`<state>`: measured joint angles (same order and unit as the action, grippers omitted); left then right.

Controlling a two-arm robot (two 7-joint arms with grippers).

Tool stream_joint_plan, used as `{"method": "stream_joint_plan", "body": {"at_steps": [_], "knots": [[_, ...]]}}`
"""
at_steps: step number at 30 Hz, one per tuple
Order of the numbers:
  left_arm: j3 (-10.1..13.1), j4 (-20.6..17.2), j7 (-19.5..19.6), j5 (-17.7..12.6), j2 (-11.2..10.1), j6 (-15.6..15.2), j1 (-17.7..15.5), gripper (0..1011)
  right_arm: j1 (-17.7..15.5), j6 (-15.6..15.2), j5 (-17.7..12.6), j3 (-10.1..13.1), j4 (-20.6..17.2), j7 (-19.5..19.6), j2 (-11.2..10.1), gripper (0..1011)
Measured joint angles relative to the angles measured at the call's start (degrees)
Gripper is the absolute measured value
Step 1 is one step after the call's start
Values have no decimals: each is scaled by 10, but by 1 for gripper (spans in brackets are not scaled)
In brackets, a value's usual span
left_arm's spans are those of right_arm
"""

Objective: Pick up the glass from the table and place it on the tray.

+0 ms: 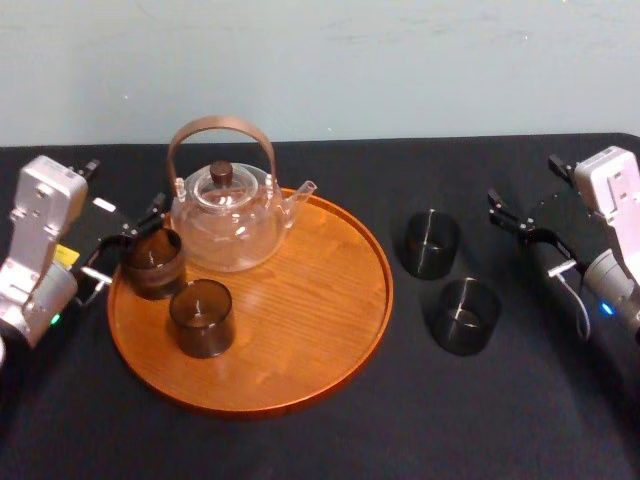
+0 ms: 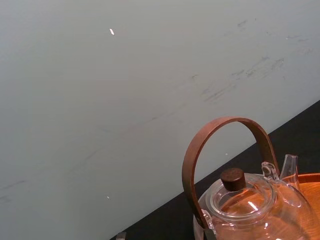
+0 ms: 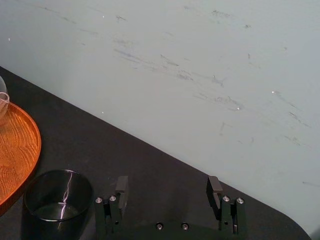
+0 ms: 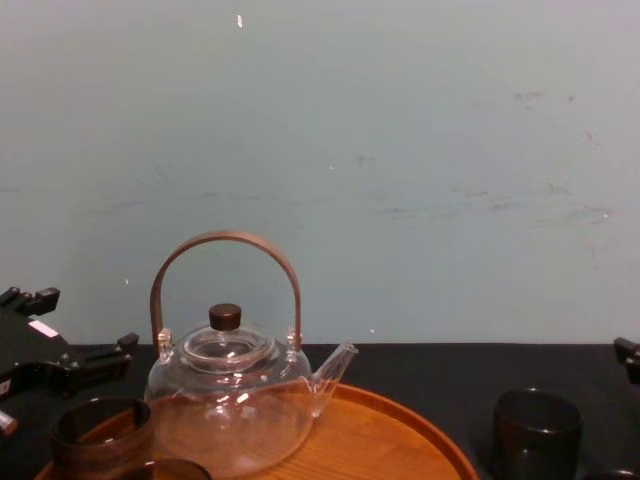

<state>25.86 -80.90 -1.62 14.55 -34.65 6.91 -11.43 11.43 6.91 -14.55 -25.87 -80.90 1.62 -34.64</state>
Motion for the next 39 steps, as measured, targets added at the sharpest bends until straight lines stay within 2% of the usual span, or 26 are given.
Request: {"method": "stream_joint_plan", "body": {"at_steps": [39], "knots": [[0,0,0,0,0,0,0,1001,0,0,0,0,0,0,0,1002]]}}
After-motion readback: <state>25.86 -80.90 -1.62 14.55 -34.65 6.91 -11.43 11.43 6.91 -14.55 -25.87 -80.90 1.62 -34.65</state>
